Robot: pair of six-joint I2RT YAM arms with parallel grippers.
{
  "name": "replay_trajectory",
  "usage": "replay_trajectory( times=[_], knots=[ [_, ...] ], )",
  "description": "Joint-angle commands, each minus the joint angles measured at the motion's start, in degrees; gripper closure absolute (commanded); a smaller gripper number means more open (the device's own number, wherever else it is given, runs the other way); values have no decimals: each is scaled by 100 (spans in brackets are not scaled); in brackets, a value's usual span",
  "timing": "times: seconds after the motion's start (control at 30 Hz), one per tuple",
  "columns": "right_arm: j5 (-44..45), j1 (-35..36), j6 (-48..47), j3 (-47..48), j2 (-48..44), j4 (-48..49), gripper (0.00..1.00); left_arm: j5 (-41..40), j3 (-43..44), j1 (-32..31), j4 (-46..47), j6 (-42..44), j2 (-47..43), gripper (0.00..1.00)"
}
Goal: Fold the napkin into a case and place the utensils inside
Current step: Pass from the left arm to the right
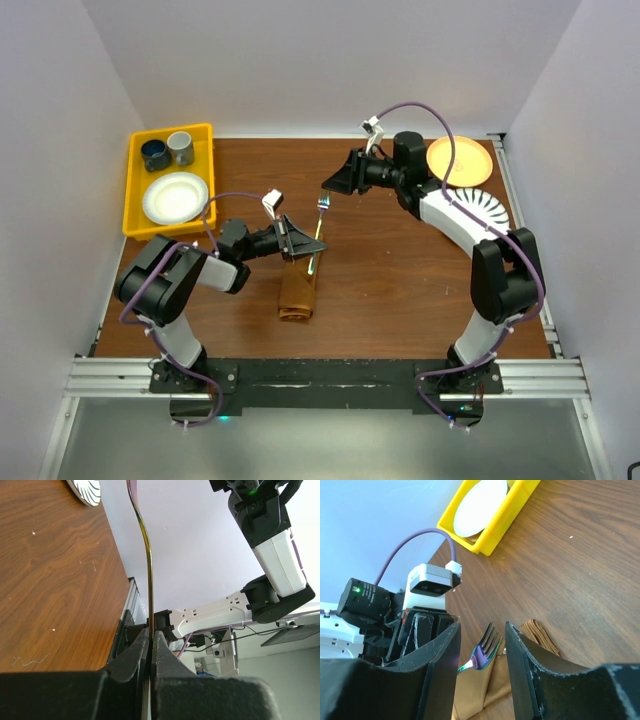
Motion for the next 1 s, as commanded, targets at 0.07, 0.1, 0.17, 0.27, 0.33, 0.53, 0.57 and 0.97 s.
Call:
replay_trajectory(
  times=[0.07,0.1,0.17,0.27,0.33,0.53,0.57,0.97],
  knots=[
    [-220,10,156,-96,41,575,56,-14,-55,-23,2508,-134,-106,100],
    [-220,10,244,-113,41,689,57,-14,-64,-31,2508,-142,-107,100],
    [-264,1,262,-114,49,690,60,-31,-73,-31,2526,-160,-115,100],
    [-282,10,227,-113,58,646,61,-49,-64,-31,2561,-195,-124,100],
    [-282,10,209,-140,76,646,64,-58,-73,-31,2570,-212,-151,100],
    [-291,1,183,-219,128,655,64,-93,-126,-31,2552,-230,-265,100],
    [-291,10,139,-228,137,637,62,-93,-143,-31,2552,-230,-274,100],
    [-422,1,174,-316,146,777,68,-128,-135,-40,2614,-274,-274,100]
  ],
)
